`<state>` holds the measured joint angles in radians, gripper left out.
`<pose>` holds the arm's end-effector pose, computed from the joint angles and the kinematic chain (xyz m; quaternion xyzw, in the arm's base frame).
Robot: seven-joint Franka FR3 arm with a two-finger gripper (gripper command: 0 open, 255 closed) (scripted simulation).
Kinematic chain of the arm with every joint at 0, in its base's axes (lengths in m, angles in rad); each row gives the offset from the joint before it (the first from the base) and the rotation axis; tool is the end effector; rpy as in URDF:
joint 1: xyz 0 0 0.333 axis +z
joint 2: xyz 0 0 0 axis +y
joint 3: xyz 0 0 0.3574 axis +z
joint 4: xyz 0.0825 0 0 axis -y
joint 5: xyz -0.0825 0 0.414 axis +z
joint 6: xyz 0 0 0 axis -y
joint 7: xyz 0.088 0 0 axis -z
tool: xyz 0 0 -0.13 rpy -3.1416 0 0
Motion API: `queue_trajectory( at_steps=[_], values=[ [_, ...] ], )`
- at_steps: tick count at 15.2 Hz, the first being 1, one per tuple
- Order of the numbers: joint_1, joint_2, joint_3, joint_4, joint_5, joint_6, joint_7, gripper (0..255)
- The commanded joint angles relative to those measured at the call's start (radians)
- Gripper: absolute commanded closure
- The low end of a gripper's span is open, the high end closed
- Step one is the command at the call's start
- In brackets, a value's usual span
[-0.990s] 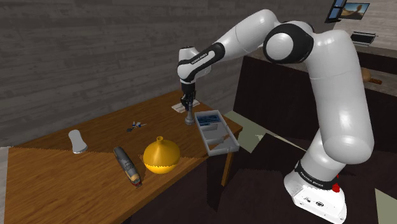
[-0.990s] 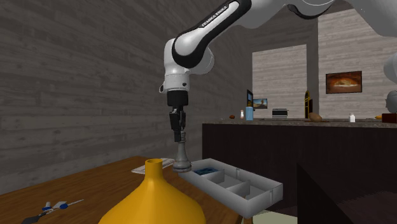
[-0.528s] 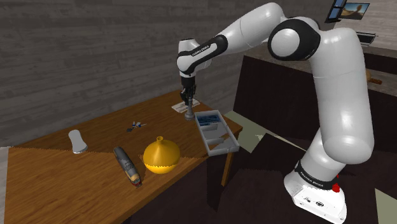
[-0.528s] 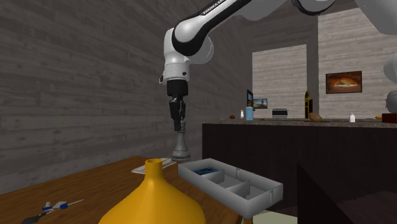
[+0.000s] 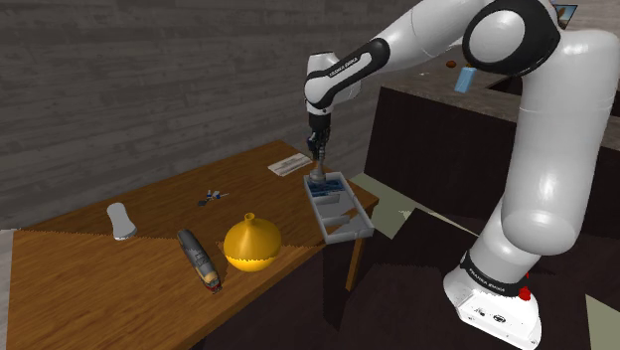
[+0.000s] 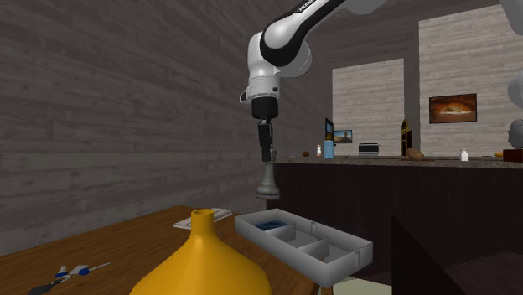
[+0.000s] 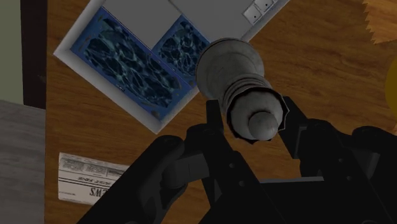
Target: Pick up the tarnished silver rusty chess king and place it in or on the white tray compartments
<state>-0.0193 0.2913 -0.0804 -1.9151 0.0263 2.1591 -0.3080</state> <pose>0.6427 -0.0604 0.3388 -0.9949 -0.0978 0.0228 0.0039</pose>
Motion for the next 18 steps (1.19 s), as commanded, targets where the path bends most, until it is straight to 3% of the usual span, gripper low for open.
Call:
queue_trajectory(
  at_steps=[1,5,18],
  values=[
    [-0.018,-0.058,-0.012,-0.067,-0.003,0.009,-0.030,255],
    [-0.050,-0.168,-0.040,-0.185,-0.015,0.017,-0.085,255],
    [-0.054,-0.063,-0.036,-0.240,0.003,0.176,-0.096,255]
  ],
)
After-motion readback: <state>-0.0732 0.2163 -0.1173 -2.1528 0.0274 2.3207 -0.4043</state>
